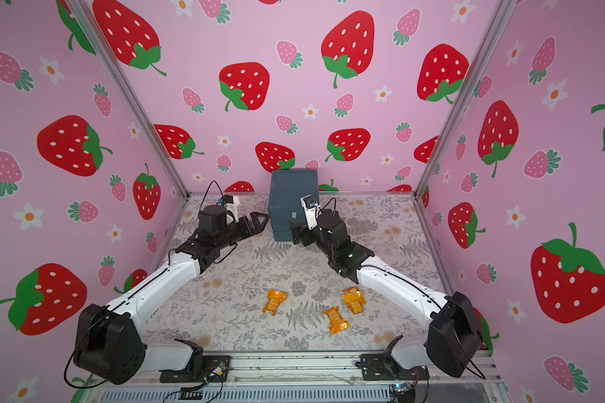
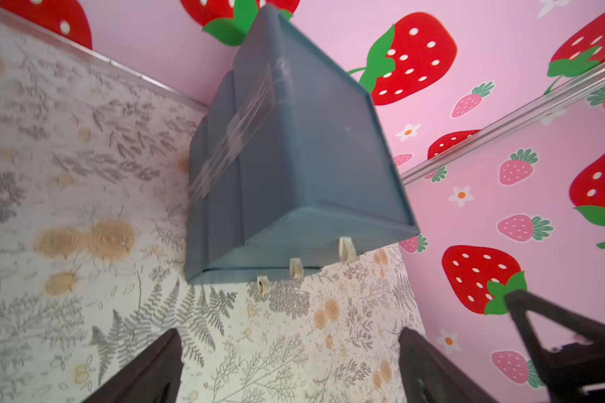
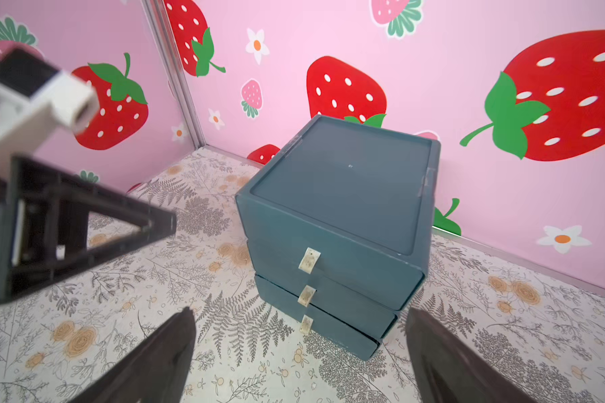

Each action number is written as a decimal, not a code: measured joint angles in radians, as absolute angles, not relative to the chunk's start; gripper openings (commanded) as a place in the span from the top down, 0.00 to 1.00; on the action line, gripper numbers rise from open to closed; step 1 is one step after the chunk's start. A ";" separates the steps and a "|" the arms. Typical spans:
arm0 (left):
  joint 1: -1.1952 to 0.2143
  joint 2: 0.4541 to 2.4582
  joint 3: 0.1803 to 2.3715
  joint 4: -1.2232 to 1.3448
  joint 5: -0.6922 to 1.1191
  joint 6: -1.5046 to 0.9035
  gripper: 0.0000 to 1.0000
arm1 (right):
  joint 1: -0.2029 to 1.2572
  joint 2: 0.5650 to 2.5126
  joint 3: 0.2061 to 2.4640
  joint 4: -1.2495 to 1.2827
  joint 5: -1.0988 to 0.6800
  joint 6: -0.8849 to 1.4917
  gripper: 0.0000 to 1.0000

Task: Place the cookies into the drawer by color
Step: Close the drawer in the storage box, then open the drawer in the storage box.

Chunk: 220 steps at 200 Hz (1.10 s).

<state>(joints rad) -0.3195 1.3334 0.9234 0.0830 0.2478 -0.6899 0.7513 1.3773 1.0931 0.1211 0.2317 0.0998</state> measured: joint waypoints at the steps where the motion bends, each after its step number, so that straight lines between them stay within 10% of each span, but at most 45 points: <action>1: -0.321 1.330 0.908 0.095 0.247 -0.705 0.00 | 0.749 1.376 1.095 0.118 0.230 0.101 0.01; 145: -0.547 1.632 0.622 0.712 0.019 -0.992 0.17 | 0.390 1.851 1.766 -0.353 -0.188 0.274 0.00; 220: -0.555 1.850 0.720 0.818 -0.012 -1.003 0.35 | 0.378 1.969 1.832 -0.423 -0.361 0.323 0.31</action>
<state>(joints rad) -0.5552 1.8496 0.7204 0.8185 -0.0116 -1.0031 0.3779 1.9686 1.8324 -0.4229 -0.3611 0.3225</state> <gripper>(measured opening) 0.671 0.731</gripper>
